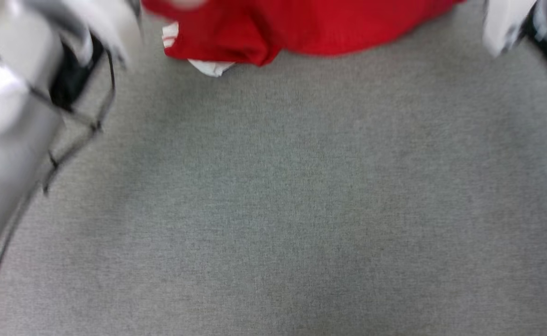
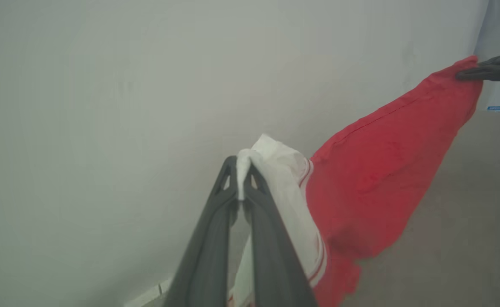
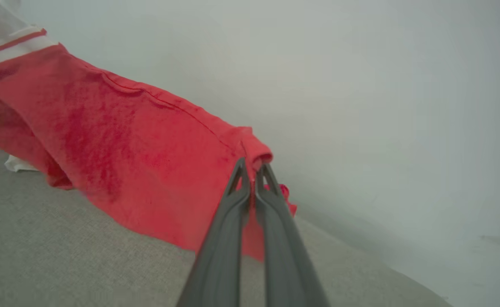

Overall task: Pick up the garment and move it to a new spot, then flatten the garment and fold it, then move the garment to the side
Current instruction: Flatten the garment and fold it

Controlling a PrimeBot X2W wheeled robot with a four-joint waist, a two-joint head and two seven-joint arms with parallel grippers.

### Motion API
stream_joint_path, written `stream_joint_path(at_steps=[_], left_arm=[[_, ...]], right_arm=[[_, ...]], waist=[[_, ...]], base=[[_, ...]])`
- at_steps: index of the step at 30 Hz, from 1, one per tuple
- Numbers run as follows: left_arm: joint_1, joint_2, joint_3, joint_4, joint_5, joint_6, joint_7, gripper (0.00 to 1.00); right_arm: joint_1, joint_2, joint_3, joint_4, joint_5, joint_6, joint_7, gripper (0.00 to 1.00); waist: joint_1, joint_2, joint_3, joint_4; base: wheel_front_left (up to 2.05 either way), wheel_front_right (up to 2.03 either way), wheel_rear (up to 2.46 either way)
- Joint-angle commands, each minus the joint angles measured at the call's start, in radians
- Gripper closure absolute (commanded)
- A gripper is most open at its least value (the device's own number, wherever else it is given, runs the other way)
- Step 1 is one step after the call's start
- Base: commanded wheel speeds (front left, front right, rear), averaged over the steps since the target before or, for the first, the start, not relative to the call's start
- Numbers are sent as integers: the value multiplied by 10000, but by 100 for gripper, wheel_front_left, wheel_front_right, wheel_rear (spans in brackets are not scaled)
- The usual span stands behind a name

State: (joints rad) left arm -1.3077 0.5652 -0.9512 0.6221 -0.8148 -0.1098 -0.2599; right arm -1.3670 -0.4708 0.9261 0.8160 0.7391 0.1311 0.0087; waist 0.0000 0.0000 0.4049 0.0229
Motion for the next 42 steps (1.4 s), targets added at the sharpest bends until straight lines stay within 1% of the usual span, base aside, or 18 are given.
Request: stream_joint_path(at_steps=[1,9,15,18,22,25,27,32,37,42], left_arm=[[477,80,-7,-155,-67,99,-49,100],[3988,812,-519,-1802,-400,662,-57,100],[6404,1401,-898,-3220,-977,1388,-17,100],[7447,1684,-1038,-3786,-1326,1714,-11,100],[8756,1888,-1368,-4467,-1720,2094,51,100],[9670,2070,-1460,-4800,-2084,2360,31,100],[10296,2088,-1545,-5015,-2320,2494,11,100],[11416,2374,-1606,-5462,-2657,2886,-19,100],[12244,2473,-1741,-5718,-2997,2924,-28,100],[12496,2444,-1865,-5690,-3025,2890,-24,100]], right_arm=[[432,31,189,-71,91,-6,-43,100],[3040,-651,1399,-963,993,-6,-339,100],[4810,-1383,1984,-1765,1305,-6,-420,100],[5634,-1827,2044,-2216,1527,-6,-453,100],[6804,-2391,1966,-2816,1848,-6,-431,100],[7604,-2739,1845,-3182,1934,-6,-388,100],[8204,-2960,1767,-3438,1897,-6,-400,100],[9602,-3613,1298,-4147,1993,-6,-285,100],[10964,-4006,673,-4737,1991,-6,-76,100],[11812,-4113,70,-5199,1901,-6,191,100]], waist=[[0,0,-434,-40],[0,0,-1768,47],[0,0,-2625,86],[0,0,-3036,119],[0,0,-3562,121],[0,0,-3873,60],[0,0,-4103,51],[0,0,-4357,107],[0,0,-4493,172],[0,0,-4525,212]], base=[[0,0,0],[0,0,0],[0,0,0],[0,0,0],[0,0,0],[0,0,0],[0,0,0],[0,0,0],[0,0,0],[0,0,0]])
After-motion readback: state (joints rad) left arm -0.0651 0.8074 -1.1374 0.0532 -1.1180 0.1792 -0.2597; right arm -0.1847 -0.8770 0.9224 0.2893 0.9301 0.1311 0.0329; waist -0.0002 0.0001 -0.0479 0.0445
